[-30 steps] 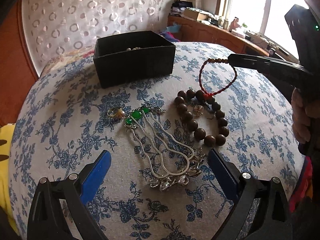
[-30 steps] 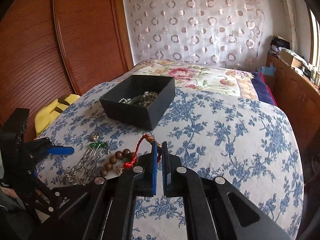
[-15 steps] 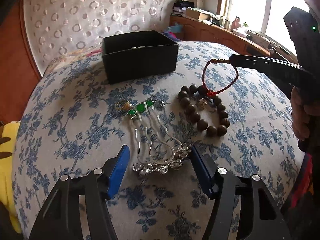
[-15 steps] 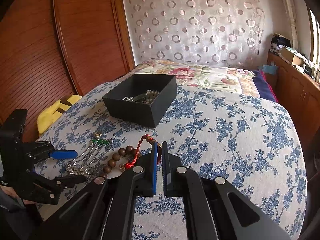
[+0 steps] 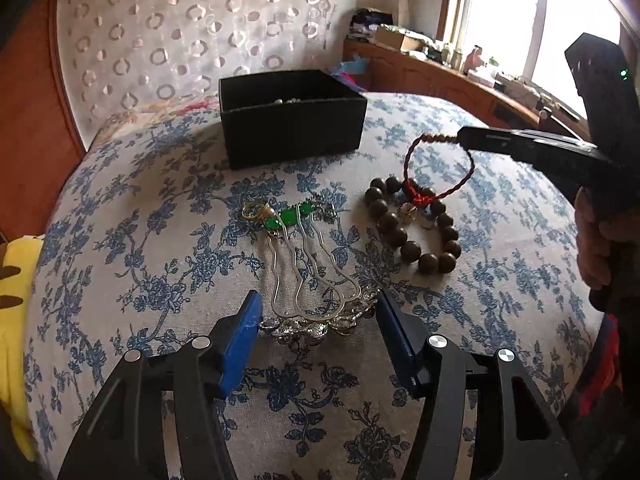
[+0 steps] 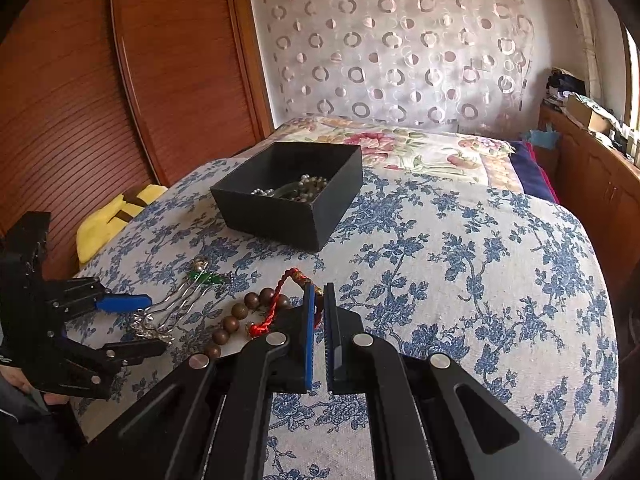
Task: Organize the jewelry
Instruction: 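Lift the red bracelet toward the box with the right tool while the left tool grasps the silver hairpin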
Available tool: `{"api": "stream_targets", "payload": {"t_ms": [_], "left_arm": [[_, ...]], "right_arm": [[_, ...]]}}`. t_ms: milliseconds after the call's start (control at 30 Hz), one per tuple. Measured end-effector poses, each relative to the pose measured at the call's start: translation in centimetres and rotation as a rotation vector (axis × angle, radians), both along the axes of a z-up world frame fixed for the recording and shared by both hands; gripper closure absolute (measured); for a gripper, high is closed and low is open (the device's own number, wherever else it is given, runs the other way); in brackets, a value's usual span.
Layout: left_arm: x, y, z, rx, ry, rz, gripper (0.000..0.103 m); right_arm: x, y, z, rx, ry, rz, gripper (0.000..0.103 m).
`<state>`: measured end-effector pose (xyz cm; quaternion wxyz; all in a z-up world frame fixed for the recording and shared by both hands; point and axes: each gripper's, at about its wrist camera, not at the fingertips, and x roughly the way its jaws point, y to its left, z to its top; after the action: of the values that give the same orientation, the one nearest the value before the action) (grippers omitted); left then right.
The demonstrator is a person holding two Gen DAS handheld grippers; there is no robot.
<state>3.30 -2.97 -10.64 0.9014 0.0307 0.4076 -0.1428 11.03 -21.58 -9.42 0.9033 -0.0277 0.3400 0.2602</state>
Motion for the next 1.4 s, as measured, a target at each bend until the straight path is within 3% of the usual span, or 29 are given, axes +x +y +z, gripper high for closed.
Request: {"api": "stream_targets", "payload": {"t_ms": [833, 1400], "left_arm": [[-2.0, 0.8, 4.8, -0.054, -0.118, 0.004, 0.048], [2.8, 2.4, 6.0, -0.022, -0.168, 0.057, 0.048]], "right_arm": [[-0.1, 0.4, 0.5, -0.001, -0.012, 0.009, 0.098], [1.9, 2.1, 4.4, 0.025, -0.082, 0.038, 0.098]]}}
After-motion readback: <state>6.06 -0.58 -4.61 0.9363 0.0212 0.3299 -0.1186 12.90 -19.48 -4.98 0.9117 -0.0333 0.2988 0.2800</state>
